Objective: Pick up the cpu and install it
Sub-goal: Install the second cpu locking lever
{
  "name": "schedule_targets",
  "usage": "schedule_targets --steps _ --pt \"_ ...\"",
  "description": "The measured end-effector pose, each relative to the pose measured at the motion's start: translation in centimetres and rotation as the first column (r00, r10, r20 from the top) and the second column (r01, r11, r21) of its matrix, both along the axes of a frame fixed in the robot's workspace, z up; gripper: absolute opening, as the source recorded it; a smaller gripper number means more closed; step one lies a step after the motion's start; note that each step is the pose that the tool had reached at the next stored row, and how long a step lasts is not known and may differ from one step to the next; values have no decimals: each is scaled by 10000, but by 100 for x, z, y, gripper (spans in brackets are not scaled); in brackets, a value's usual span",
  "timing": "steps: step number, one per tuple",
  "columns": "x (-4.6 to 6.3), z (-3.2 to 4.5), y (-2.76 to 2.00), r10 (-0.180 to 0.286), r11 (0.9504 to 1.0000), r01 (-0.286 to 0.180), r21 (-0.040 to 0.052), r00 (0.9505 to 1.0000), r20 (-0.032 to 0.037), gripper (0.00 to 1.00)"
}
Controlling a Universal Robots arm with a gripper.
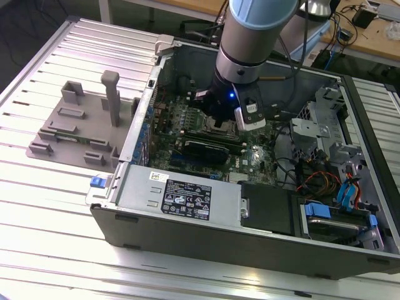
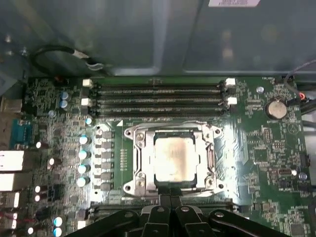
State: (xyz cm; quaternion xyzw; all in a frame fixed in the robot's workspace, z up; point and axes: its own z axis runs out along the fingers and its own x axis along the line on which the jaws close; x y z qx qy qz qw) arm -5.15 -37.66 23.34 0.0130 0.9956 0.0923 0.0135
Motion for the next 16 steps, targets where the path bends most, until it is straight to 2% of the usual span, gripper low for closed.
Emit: schedule_targets --steps 2,5,8,11,16 --pt "24 -1 17 -15 10000 15 -6 10000 2 11" --pt "68 -1 79 -39 10000 39 -24 10000 1 11" --pt "73 -1 205 -45 10000 45 -43 10000 2 11" --pt "74 64 213 -44 9999 44 -109 10000 2 11" --pt "73 74 213 -45 9999 45 -142 10000 2 11"
